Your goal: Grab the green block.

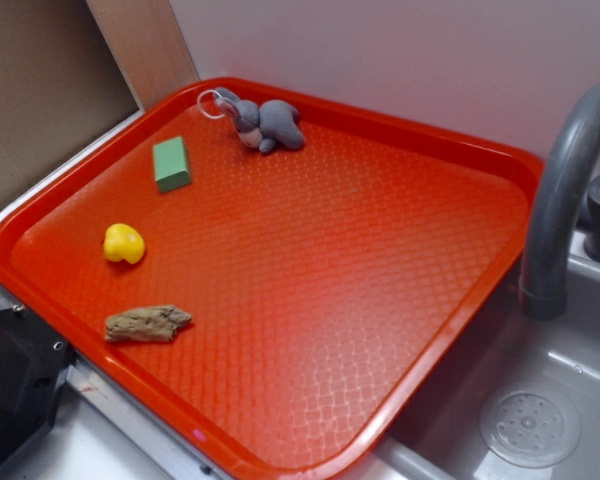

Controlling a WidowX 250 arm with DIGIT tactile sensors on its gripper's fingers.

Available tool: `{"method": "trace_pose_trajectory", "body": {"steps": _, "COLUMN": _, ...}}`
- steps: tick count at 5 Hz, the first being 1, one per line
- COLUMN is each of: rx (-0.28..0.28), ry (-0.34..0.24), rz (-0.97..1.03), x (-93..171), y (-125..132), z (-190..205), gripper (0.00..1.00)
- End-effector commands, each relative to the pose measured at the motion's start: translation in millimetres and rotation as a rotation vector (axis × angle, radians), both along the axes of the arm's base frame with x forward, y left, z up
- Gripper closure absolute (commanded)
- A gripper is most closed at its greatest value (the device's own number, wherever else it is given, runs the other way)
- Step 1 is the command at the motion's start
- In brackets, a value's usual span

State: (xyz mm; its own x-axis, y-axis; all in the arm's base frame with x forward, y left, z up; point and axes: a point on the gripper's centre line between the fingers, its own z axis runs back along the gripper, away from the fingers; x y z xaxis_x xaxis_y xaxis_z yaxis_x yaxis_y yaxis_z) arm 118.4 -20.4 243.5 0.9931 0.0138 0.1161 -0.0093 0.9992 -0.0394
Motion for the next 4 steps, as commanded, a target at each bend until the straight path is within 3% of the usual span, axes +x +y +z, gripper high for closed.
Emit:
{"method": "trace_pose_trajectory", "body": {"steps": 1, "rx": 0.000, "ry": 0.000, "rz": 0.000, "x": 0, "y": 0, "z": 0, "gripper": 0.00}}
{"method": "trace_pose_trajectory", "body": {"steps": 2, "rx": -0.075, "ry": 0.011, "rz": 0.251, "x": 31, "y": 18, "z": -21, "gripper": 0.00}}
{"method": "trace_pose_trajectory", "body": {"steps": 3, "rx": -0.096, "ry": -0.038, "rz": 0.436, "x": 53, "y": 37, "z": -39, "gripper": 0.00}}
{"method": "trace_pose_trajectory", "body": {"steps": 4, "rx": -0.102, "ry": -0.025, "rz": 0.601, "x": 85, "y": 65, "z": -75, "gripper": 0.00}}
